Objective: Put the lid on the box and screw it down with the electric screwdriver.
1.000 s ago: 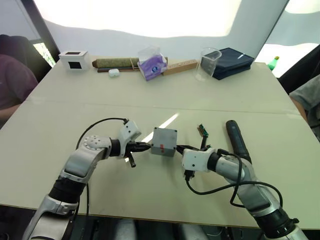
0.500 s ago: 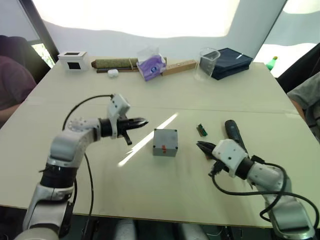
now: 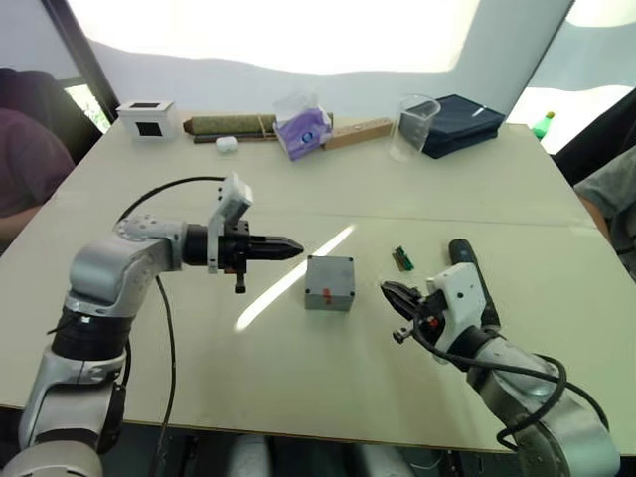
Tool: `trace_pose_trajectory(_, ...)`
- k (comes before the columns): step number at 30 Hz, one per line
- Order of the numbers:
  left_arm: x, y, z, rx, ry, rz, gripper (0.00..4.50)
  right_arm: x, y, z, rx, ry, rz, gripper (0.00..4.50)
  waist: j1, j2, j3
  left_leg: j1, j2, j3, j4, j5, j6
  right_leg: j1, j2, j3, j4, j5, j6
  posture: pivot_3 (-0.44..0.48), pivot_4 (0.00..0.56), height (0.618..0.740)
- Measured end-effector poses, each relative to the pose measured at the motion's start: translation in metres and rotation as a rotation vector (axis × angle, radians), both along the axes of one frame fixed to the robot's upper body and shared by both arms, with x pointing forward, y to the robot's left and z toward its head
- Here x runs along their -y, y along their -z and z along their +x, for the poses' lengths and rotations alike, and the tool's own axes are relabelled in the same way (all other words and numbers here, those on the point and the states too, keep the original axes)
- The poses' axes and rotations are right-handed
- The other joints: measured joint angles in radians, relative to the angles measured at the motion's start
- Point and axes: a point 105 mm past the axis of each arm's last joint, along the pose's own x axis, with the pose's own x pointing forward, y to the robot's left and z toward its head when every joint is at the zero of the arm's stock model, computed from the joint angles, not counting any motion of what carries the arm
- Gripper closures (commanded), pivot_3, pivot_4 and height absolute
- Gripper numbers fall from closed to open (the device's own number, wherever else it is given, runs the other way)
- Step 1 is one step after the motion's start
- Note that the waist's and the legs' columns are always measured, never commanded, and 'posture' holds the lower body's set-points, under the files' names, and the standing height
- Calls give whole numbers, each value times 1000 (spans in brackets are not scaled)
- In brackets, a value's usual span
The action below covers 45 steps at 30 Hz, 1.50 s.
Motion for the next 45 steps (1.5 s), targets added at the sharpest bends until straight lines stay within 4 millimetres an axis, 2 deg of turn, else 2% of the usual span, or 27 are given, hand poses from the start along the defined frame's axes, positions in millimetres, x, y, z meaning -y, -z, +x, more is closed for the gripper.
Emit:
trace_pose_trajectory(2,3,9,-12,-18,67,50,4500,6,6,-6,-22,44,2,3638,-2,0,0,-3,0,-1,-1,0,0,-4,1,0,0,0,0,0,150,739)
trace_pose_trajectory(3,4,10,-15,-19,79,58,4500,8,8,-8,-31,53,7,3496,-3,0,0,-4,0,-1,-1,0,0,-4,1,-1,0,0,0,0,150,739)
trace_pose_trajectory(6,14,9,-26,18,153,77,4500,24,16,-18,-79,112,37,2237,-2,0,0,-3,1,-2,-1,0,0,-3,1,-1,1,0,0,0,150,739)
trace_pose_trajectory(10,21,16,-27,72,211,99,4500,36,17,-19,-72,174,47,650,-9,1,0,-3,1,-1,0,0,0,-3,1,0,1,0,0,0,150,739)
trace_pose_trajectory(12,20,17,-21,106,206,116,4500,39,17,-18,-61,199,46,121,-7,1,0,-3,1,-1,0,0,0,-3,2,0,1,0,0,0,150,739)
trace_pose_trajectory(16,26,19,-10,147,203,106,4500,47,31,-14,-115,240,47,121,-1,1,0,-4,0,-1,0,0,0,-3,1,0,0,0,0,0,150,739)
trace_pose_trajectory(19,31,22,-9,153,208,98,4500,51,46,-15,-159,260,37,827,-2,1,0,-5,0,-1,0,0,0,-5,1,-1,1,0,0,0,150,739)
trace_pose_trajectory(24,34,23,-10,155,214,85,4500,49,43,-12,-119,258,3,2565,-5,1,0,-5,1,-1,0,0,0,-4,2,-1,1,0,0,0,150,739)
trace_pose_trajectory(45,36,27,-4,189,186,78,4500,45,51,8,-97,232,-28,2565,-4,1,0,-5,1,-2,1,0,0,-4,1,-1,1,0,0,0,150,739)
